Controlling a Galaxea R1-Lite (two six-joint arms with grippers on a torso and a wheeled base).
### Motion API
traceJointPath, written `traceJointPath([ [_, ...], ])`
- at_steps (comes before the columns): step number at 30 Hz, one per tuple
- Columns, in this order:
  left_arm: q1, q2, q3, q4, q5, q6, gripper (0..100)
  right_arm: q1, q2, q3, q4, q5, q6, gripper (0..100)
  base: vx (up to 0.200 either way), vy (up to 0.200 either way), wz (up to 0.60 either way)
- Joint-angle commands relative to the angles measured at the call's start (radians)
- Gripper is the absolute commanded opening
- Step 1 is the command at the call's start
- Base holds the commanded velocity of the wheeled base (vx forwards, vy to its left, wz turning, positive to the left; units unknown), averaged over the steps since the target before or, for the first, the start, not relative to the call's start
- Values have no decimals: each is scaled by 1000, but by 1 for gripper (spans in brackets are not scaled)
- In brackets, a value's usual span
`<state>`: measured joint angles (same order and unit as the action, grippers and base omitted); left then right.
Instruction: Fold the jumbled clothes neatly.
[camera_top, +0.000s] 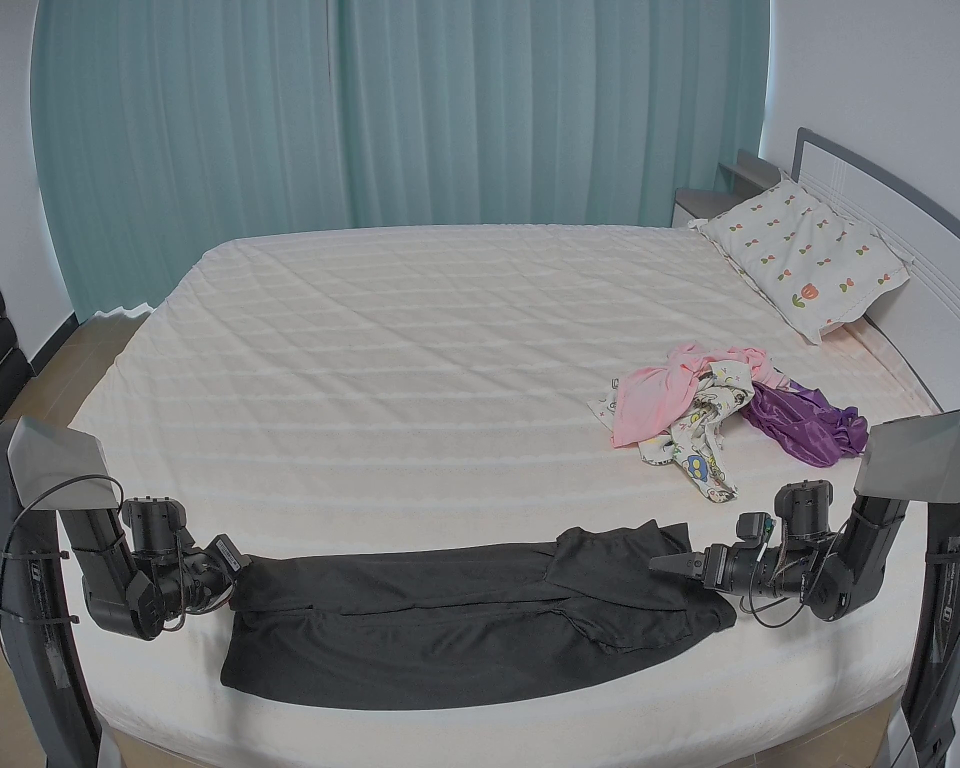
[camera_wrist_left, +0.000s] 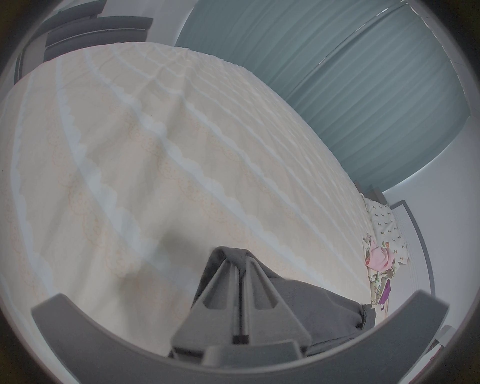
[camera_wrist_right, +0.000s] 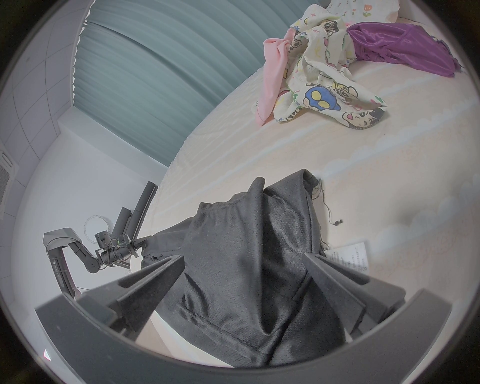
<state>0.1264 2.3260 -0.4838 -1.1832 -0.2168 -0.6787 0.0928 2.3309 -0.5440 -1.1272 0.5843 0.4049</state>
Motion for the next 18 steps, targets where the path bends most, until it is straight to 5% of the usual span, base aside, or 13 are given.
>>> traceJointPath([
  [1, 7, 12, -4, -4, 4, -5, 0, 2, 2, 3, 0, 0, 0, 100, 0, 0, 0],
  [18, 38, 15, -50, -12, 17, -93, 0, -21, 21, -20, -2, -1, 0, 100, 0, 0, 0],
])
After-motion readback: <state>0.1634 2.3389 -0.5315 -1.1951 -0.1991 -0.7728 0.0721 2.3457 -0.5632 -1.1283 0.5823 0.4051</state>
